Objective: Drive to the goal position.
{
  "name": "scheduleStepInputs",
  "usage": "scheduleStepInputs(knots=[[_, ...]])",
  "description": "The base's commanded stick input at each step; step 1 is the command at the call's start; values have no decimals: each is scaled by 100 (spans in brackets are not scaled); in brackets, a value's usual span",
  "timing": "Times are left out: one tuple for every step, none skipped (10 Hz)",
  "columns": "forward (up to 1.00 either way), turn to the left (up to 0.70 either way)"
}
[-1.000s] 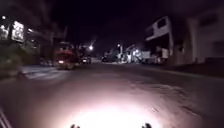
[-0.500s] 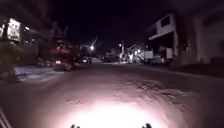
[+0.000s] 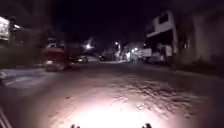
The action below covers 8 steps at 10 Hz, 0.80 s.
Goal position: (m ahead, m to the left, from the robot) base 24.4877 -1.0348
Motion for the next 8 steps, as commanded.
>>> scheduleStepInputs(knots=[[85,0],[85,0],[85,0],[85,0],[85,0],[85,0],[85,0],[85,0]])
